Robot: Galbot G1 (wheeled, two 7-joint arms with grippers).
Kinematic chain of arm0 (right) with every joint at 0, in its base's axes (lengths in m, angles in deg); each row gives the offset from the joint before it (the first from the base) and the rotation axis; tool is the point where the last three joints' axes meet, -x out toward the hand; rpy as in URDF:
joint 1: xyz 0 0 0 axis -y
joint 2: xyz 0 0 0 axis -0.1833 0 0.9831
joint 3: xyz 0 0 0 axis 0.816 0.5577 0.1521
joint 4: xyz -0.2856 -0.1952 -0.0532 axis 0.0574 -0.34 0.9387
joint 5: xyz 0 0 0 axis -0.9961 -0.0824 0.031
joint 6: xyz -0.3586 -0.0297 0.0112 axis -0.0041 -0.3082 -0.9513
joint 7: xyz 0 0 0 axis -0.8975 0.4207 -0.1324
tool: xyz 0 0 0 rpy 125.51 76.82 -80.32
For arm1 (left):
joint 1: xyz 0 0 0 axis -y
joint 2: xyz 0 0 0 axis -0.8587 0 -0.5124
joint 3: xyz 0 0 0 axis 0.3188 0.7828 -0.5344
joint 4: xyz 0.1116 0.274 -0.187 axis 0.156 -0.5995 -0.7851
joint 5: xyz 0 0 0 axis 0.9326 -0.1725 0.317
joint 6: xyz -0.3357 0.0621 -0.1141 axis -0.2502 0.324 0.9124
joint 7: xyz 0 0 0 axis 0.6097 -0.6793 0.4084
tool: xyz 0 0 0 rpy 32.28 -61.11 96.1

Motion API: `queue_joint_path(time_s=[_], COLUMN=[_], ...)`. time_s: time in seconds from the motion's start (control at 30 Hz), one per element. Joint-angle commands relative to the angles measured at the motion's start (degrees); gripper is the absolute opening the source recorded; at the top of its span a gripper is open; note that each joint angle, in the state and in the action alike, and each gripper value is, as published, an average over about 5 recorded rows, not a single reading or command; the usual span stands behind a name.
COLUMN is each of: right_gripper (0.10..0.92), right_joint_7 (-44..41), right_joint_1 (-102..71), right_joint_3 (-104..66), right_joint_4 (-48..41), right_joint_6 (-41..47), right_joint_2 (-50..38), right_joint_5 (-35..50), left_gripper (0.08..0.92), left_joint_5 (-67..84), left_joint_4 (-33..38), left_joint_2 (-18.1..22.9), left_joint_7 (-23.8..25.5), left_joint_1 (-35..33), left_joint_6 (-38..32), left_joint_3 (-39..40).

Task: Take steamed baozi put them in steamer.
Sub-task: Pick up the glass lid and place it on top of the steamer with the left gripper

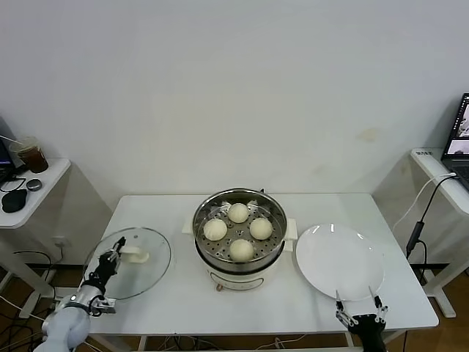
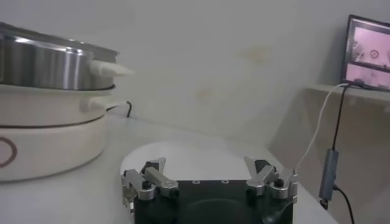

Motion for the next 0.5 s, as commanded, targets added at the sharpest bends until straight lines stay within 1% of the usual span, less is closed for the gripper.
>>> queue_joint_path(time_s=[0.03,0.17,0.33,0.4,0.5], right_gripper=[0.823,0.823,0.823,0.823,0.823], right_joint_7=[-1.0,-1.9,-2.4,-2.3,-2.0], right_joint_1=[-0.6,-0.8,-1.0,-1.0,-0.9], right_joint_3=[1.4,3.3,4.6,4.7,4.7], right_joint_4=[0.0,0.4,0.9,0.8,0.6], right_joint_6=[-0.6,-0.6,-0.5,-0.6,-1.2], right_joint_2=[-0.4,-0.9,-1.4,-1.3,-1.0], right_joint_5=[-0.1,2.2,3.3,2.9,1.1], left_gripper=[0.174,0.174,0.174,0.174,0.174], left_joint_5=[12.9,21.8,26.8,27.0,25.2], left_joint_4=[23.4,31.7,39.1,41.7,43.6], left_joint_2=[-6.6,-9.2,-8.5,-7.8,-6.6], left_joint_7=[-2.6,4.2,11.1,13.4,15.7], left_joint_1=[-11.9,-13.2,-9.4,-7.1,-2.1], left_joint_6=[19.7,27.3,34.1,37.1,41.6], left_joint_3=[-1.2,-1.6,0.9,4.7,14.2])
